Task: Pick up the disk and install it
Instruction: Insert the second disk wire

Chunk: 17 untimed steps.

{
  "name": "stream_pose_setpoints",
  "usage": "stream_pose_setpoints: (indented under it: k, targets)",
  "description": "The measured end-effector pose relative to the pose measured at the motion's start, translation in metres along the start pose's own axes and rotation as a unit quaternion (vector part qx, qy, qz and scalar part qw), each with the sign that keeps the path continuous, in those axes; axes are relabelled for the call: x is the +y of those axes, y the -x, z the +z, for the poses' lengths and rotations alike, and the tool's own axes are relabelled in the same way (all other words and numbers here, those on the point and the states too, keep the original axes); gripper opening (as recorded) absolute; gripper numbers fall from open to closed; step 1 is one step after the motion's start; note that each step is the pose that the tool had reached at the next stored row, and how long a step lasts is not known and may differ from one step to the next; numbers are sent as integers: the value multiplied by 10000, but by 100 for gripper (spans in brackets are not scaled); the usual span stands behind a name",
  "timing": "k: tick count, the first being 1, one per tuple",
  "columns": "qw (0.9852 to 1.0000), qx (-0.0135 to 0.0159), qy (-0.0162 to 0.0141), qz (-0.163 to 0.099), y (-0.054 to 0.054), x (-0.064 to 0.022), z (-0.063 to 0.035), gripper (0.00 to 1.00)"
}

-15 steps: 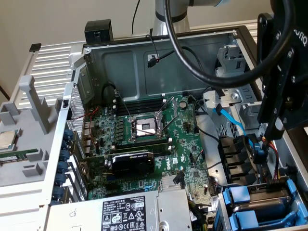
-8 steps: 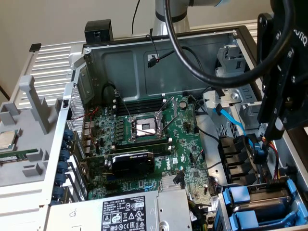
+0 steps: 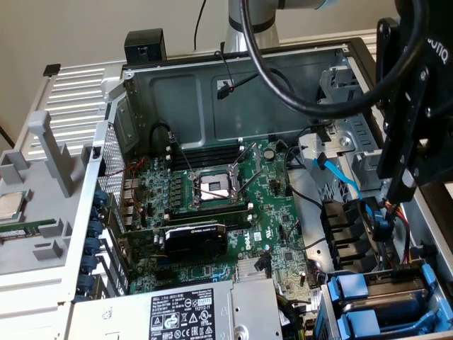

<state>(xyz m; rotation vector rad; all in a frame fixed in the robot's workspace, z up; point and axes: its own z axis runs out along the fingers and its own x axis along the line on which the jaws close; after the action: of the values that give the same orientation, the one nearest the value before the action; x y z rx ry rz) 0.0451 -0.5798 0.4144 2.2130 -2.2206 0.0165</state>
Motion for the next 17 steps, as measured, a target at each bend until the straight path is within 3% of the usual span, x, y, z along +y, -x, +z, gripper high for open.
stream_pose_setpoints:
  k: [3,7,8,11,13,17]
  targets:
    - [10000,83,25,5,27,0,9,31]
    - [9998,88,39,165,27,0,29,33]
    - [9998,88,59,196,28,-1,34,33]
    - [9995,91,174,266,28,0,50,45]
    - [9991,93,243,321,28,0,61,45]
    - [9982,93,341,480,28,0,92,45]
